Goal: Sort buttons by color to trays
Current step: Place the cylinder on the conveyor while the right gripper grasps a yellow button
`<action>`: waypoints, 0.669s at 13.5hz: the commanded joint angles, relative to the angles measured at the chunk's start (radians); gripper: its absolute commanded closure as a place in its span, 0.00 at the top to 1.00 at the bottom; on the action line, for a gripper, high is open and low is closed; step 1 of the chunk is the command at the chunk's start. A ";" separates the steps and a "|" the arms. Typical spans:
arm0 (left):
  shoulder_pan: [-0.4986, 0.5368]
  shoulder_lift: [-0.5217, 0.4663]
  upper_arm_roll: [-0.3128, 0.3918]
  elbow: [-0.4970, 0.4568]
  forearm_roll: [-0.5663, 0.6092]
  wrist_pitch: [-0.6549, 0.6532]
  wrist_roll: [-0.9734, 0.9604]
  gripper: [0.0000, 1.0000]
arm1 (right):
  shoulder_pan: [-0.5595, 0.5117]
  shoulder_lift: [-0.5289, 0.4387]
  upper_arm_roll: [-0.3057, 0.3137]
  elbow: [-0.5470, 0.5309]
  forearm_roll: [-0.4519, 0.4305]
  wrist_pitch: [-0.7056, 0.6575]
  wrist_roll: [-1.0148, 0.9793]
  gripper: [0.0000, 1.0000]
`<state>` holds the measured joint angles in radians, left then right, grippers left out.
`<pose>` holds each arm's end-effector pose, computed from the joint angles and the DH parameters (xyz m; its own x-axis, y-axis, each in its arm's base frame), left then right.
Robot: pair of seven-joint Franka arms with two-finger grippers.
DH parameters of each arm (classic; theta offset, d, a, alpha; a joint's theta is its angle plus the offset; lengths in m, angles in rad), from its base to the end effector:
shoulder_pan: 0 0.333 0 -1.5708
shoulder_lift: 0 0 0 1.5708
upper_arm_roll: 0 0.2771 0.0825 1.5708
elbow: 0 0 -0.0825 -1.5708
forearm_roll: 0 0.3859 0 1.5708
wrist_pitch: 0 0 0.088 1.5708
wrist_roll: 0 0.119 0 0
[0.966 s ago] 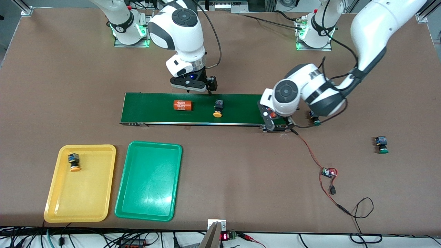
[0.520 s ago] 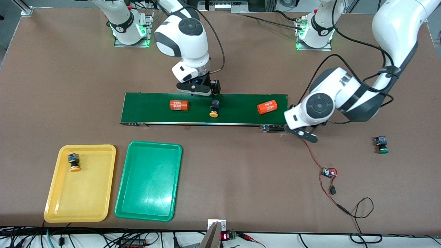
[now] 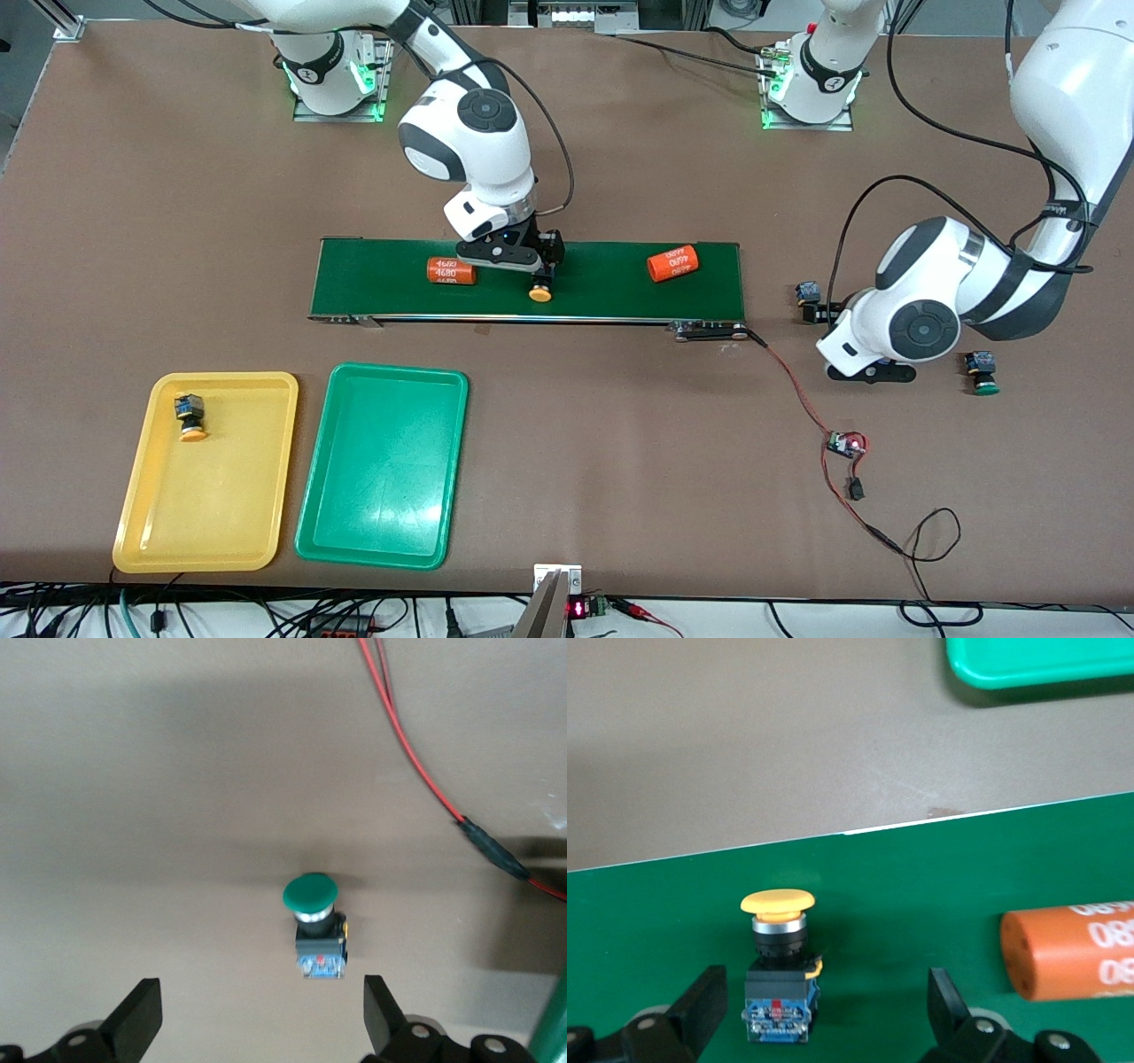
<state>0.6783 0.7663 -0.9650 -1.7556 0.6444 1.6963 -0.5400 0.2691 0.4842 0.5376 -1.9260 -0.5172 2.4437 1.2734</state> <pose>0.5754 -0.0823 0.2074 0.9203 0.0354 -0.3896 -0.0244 -0.9888 -0.1474 0.4387 0.4404 0.2315 0.9746 -0.1556 0.1612 -0.1464 -0.9869 -0.0674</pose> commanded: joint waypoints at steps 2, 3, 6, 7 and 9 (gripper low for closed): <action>0.099 -0.004 -0.009 -0.204 -0.015 0.219 -0.037 1.00 | 0.035 0.037 -0.025 0.036 -0.026 0.012 0.026 1.00; 0.101 -0.004 -0.009 -0.226 -0.015 0.236 -0.067 1.00 | 0.038 0.040 -0.025 0.036 -0.026 0.014 0.026 1.00; 0.090 0.001 -0.005 -0.246 -0.008 0.266 -0.090 0.77 | 0.039 0.057 -0.030 0.036 -0.034 0.014 0.024 1.00; 0.087 0.004 0.020 -0.249 0.000 0.270 -0.081 0.67 | 0.041 0.069 -0.031 0.036 -0.034 0.014 0.024 1.00; 0.087 0.011 0.037 -0.249 0.005 0.290 -0.075 0.64 | 0.039 0.077 -0.041 0.035 -0.035 0.014 0.020 1.00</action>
<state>0.7646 0.7887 -0.9472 -1.9928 0.6454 1.9575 -0.6198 0.2936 0.5409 0.5167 -1.9077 -0.5273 2.4539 1.2734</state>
